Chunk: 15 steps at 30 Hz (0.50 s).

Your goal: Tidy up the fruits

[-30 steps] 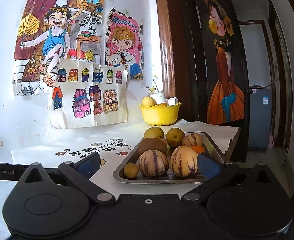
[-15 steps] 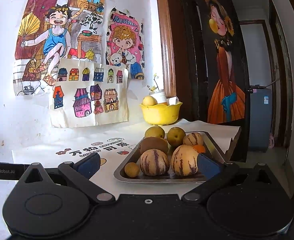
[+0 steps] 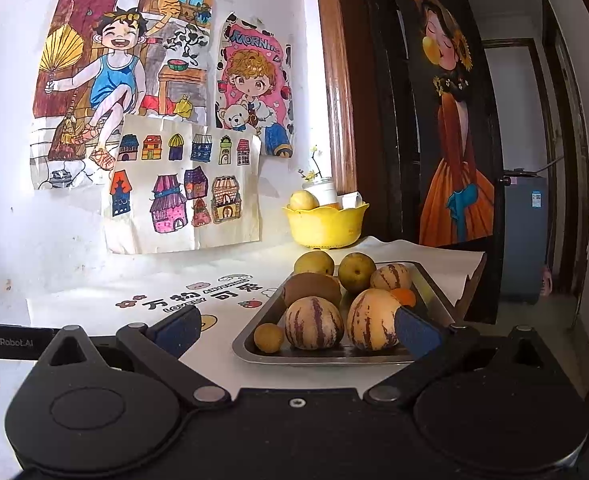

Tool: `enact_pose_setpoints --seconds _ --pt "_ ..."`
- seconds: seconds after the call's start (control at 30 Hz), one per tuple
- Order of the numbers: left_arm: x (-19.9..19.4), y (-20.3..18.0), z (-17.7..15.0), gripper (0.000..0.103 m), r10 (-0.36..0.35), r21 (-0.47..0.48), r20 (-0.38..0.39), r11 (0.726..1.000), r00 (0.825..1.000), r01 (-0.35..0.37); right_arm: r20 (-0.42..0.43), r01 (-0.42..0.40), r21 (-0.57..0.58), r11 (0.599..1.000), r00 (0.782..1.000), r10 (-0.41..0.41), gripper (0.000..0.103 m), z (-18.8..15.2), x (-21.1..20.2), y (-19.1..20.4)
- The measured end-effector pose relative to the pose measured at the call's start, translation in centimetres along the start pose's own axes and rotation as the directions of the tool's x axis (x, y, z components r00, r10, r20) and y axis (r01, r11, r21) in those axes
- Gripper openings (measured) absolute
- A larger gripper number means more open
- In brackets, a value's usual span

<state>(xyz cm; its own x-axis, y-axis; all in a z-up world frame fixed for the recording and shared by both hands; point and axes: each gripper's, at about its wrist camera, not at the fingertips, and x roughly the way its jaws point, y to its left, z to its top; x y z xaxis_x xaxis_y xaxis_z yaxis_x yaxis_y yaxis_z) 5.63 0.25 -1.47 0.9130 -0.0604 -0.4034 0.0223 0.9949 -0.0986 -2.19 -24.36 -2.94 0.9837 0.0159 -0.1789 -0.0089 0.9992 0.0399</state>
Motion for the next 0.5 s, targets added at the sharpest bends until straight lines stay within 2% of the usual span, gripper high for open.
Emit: enact_pose_setpoints --seconds 0.5 --pt "-0.14 -0.38 -0.41 0.102 -0.003 -0.005 -0.018 1.000 1.000 0.003 -0.015 -0.005 0.002 1.000 1.000 0.005 0.103 -0.26 0.09 0.43"
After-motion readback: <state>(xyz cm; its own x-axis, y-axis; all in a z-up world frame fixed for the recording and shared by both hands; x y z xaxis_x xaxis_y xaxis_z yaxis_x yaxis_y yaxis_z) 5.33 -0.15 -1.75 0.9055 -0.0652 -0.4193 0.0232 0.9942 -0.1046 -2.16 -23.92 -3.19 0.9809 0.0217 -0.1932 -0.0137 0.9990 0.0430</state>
